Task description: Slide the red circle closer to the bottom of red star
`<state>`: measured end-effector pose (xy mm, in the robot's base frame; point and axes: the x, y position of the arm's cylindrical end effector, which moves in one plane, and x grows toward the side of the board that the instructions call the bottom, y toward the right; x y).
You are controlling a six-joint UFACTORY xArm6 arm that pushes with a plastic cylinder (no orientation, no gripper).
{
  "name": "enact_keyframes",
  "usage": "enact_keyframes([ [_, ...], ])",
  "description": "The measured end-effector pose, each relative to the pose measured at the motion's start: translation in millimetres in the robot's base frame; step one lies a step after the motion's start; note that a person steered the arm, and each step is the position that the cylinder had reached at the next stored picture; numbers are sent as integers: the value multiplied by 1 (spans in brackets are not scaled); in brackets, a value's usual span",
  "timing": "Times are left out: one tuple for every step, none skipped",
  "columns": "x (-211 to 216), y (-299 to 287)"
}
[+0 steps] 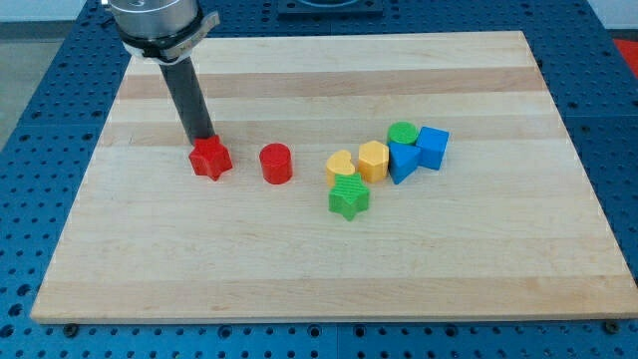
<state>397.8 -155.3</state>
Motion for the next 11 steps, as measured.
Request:
enact_keyframes([
  [-1,67],
  [-1,116],
  [12,123],
  [27,117],
  [33,106],
  [34,74],
  [35,43],
  [35,44],
  [35,67],
  [37,79],
  [50,81],
])
